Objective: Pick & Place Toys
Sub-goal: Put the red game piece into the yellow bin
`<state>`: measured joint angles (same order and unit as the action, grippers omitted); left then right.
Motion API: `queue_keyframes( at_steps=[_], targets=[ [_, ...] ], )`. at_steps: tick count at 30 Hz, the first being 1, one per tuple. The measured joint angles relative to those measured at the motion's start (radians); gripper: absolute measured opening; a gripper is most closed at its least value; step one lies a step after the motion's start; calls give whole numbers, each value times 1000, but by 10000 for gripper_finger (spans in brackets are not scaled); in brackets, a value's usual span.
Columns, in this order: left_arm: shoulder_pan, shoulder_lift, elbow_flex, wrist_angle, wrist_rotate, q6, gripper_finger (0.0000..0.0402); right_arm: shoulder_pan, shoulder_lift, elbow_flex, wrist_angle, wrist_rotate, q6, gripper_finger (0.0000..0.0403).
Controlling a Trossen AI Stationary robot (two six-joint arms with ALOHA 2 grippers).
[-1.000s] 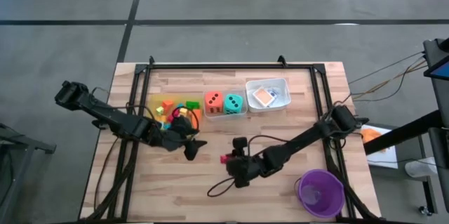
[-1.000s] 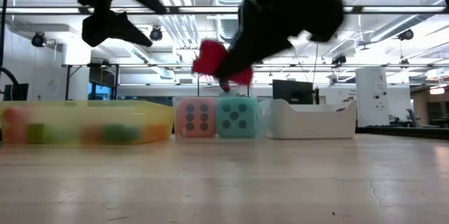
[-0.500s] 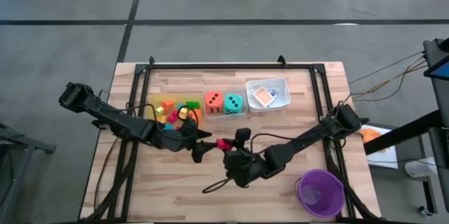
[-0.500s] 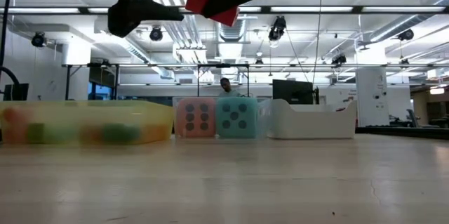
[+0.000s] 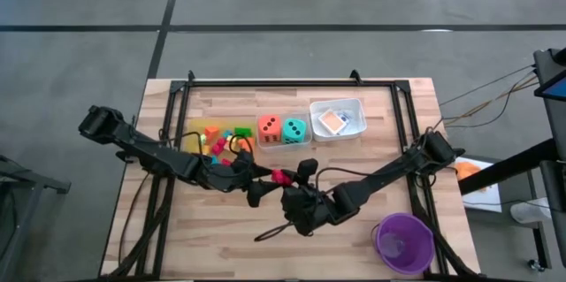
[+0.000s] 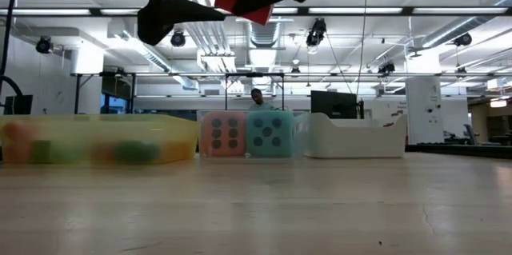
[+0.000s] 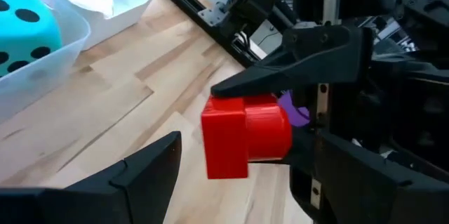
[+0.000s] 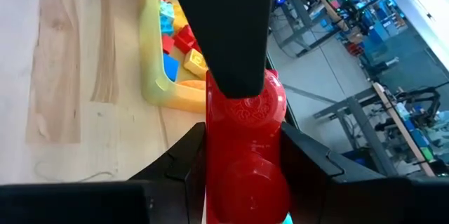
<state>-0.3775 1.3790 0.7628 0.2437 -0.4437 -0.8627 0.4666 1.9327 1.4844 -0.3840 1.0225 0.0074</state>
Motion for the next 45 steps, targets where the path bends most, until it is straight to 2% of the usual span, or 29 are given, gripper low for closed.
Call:
queue_keyframes(
  at_steps=[18, 22, 31, 39, 41, 45],
  targets=[
    [6, 0, 0, 12, -27, 46, 307, 0, 0, 29, 52, -33, -83, 128],
    [6, 0, 0, 18, -23, 53, 277, 0, 0, 29, 60, -34, -112, 128],
    [6, 0, 1, 41, 4, 70, 153, -6, 2, 28, 72, -3, -152, 128],
    [6, -1, 2, 49, 7, 92, 150, -6, 2, 28, 77, 13, -169, 128],
    [6, -1, 2, 48, 7, 93, 150, -6, 2, 29, 77, -7, -168, 145],
    [6, 1, -1, 30, 9, 115, 149, -6, 2, 31, 82, -32, -113, 248]
  ],
)
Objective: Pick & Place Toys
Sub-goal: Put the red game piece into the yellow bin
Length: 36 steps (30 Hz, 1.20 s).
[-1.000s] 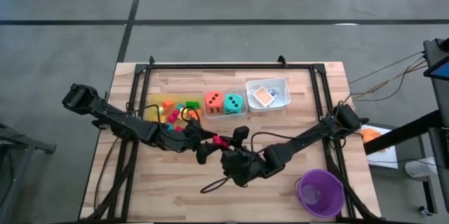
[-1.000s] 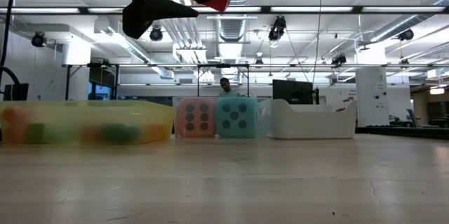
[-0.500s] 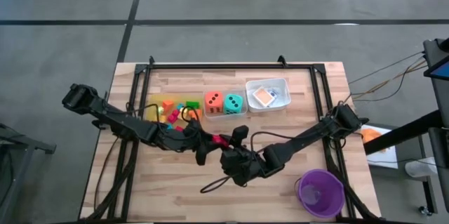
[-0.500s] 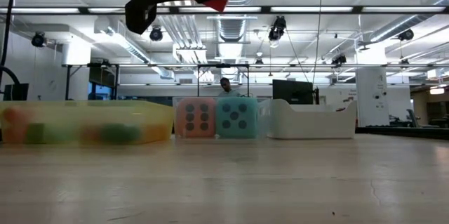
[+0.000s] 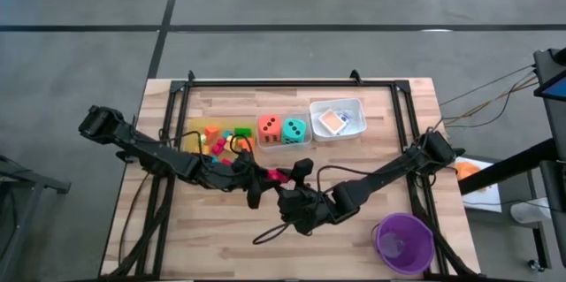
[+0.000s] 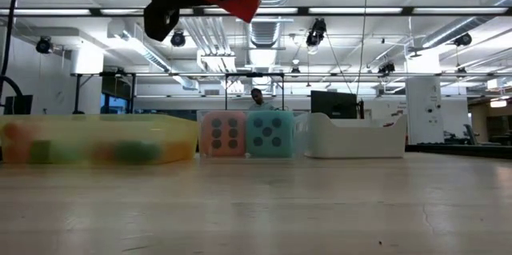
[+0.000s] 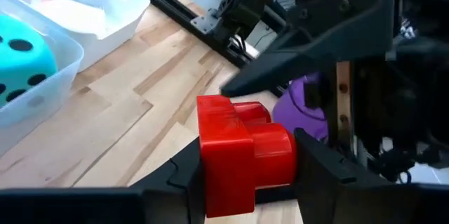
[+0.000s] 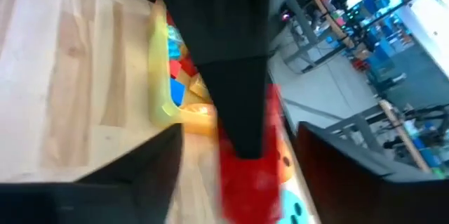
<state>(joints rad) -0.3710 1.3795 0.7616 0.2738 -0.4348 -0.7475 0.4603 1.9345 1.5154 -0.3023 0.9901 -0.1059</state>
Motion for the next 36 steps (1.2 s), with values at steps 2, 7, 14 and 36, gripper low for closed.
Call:
queue_keyframes(
  at_steps=[2, 7, 14, 36],
  targets=[
    [1, -1, 0, 7, -6, 0, 147, 1, 0, 0, -2, -2, 27, 296],
    [0, -1, 0, 6, -10, 13, 139, 2, -1, 0, -9, -3, 63, 371],
    [11, -47, 0, -130, -51, 25, 92, 16, -1, 0, -107, 4, 242, 383],
    [18, -95, 1, -318, -80, 14, 0, 34, -1, -4, -308, -18, 505, 384]
  ],
)
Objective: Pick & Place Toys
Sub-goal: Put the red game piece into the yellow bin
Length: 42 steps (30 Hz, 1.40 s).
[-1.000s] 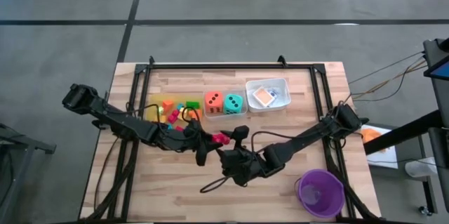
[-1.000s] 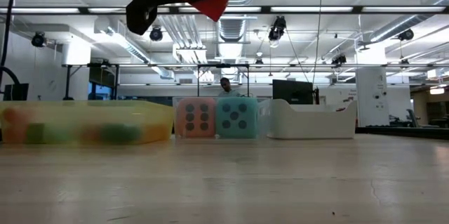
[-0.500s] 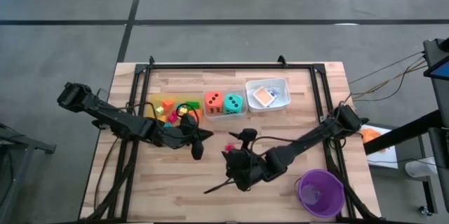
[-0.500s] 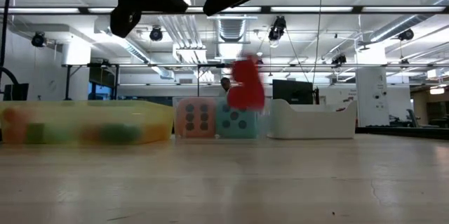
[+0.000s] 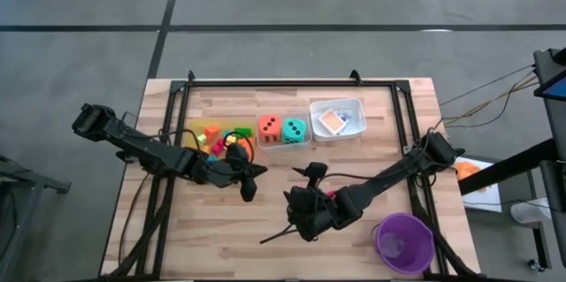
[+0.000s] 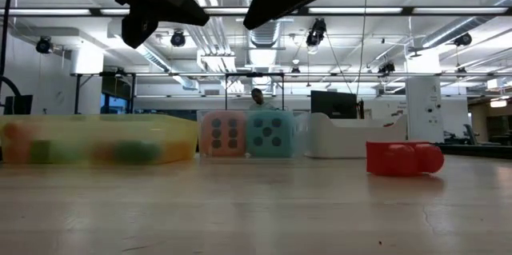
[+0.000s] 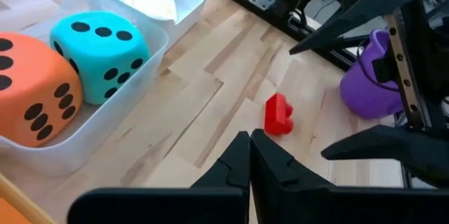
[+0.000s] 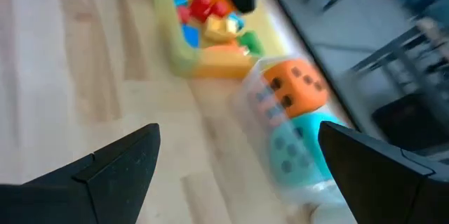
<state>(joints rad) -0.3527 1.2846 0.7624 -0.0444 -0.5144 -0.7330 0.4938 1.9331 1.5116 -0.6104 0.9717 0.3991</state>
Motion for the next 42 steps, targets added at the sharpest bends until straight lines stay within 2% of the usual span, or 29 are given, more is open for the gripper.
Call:
queue_keyframes(
  at_steps=[6, 12, 18, 21, 23, 26, 29, 33, 42],
  targets=[
    [0, 0, 0, -10, 6, 0, 0, 5, -20, 0, -82, -136, 115, 384],
    [0, 42, 0, 45, 51, 1, 8, 45, -77, 0, -308, -162, 311, 384],
    [5, 167, 35, 206, 109, 79, 69, 125, -153, -1, -499, -177, 502, 384],
    [9, 244, 107, 201, 117, 136, 111, 157, -186, -7, -519, -196, 548, 384],
    [15, 270, 158, 143, 137, 155, 138, 163, -196, -17, -520, -247, 540, 384],
    [23, 267, 243, -26, 173, 157, 174, 160, -187, -56, -506, -390, 436, 384],
    [21, 241, 290, -190, 166, 137, 203, 161, -164, -119, -451, -446, 323, 384],
    [5, 197, 283, -238, 117, 121, 232, 155, -157, -215, -373, -472, 248, 384],
    [2, 82, 175, -247, 85, 104, 253, 74, -159, -394, -134, -694, 91, 384]
  ],
)
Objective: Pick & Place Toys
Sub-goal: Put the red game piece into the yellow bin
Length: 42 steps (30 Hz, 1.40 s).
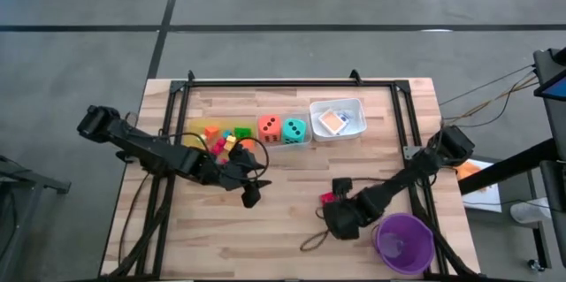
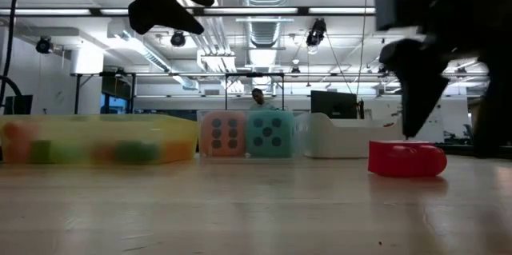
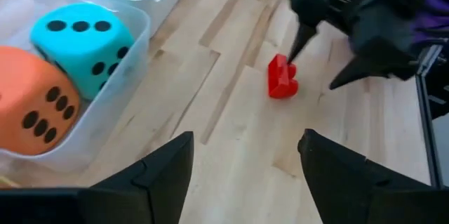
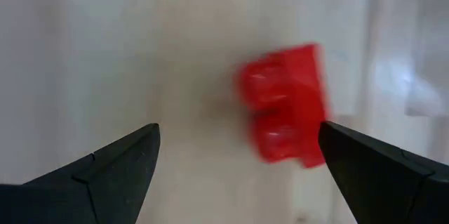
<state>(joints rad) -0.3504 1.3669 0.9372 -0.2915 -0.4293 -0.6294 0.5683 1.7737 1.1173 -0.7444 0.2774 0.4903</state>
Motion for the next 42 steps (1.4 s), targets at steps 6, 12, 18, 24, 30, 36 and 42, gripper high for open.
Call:
queue_keyframes(
  at_steps=[6, 12, 18, 24, 30, 36, 42],
  targets=[
    [0, -27, -22, 5, -7, -2, 253, -67, 0, -27, 6, 18, -35, 384],
    [3, -26, -27, -2, -8, 2, 253, -74, -2, -10, 21, 2, -126, 384],
    [3, -26, -27, 0, -8, 1, 253, -126, 3, -51, 86, -72, -149, 384],
    [3, -26, -27, 2, -8, 1, 254, -150, 20, -76, 136, -101, -180, 380],
    [3, -26, -27, 2, -8, 1, 254, -150, 20, -87, 142, -109, -186, 287],
    [3, -26, -27, 2, -8, 1, 254, -156, 21, -90, 151, -86, -213, 153],
    [3, -26, -27, 2, -8, 1, 254, -155, 24, -92, 153, -32, -198, 153]
  ],
)
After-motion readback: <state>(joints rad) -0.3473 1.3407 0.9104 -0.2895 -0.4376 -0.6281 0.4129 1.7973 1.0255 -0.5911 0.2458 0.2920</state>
